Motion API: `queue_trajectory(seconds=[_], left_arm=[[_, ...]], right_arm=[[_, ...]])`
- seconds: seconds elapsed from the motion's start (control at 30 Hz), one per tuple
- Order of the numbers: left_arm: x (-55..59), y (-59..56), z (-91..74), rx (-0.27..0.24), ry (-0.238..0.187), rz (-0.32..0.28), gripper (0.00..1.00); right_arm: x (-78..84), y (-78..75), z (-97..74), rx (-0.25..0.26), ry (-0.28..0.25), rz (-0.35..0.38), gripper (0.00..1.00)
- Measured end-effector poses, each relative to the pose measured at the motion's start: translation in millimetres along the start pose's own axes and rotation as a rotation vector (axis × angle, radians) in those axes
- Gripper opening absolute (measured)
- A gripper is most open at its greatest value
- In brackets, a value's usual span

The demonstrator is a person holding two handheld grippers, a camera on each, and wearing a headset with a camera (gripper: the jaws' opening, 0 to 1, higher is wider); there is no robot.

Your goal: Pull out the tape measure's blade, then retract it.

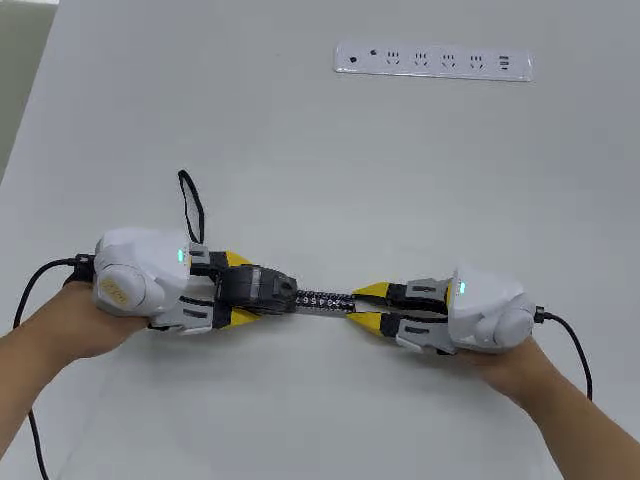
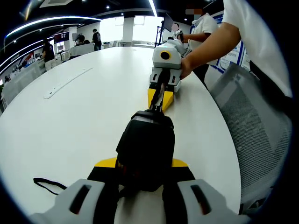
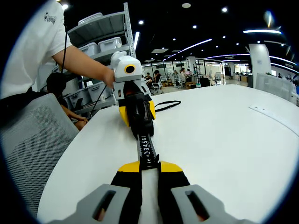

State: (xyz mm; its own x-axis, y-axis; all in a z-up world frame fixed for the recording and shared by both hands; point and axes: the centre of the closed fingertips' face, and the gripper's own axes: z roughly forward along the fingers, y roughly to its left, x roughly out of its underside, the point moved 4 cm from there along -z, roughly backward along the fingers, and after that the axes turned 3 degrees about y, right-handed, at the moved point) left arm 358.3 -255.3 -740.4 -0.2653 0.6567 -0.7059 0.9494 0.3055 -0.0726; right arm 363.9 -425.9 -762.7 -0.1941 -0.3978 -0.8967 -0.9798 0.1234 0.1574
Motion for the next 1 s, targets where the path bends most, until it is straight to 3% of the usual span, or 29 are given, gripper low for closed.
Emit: queue_trajectory(seconds=[1.0], left_arm=[[0.8,0.6,1.2,-0.002,0.000,-0.001,0.32]], right_arm=[[12.8,-4.3,-33.5,0.021,-0.006,0.036,0.08]])
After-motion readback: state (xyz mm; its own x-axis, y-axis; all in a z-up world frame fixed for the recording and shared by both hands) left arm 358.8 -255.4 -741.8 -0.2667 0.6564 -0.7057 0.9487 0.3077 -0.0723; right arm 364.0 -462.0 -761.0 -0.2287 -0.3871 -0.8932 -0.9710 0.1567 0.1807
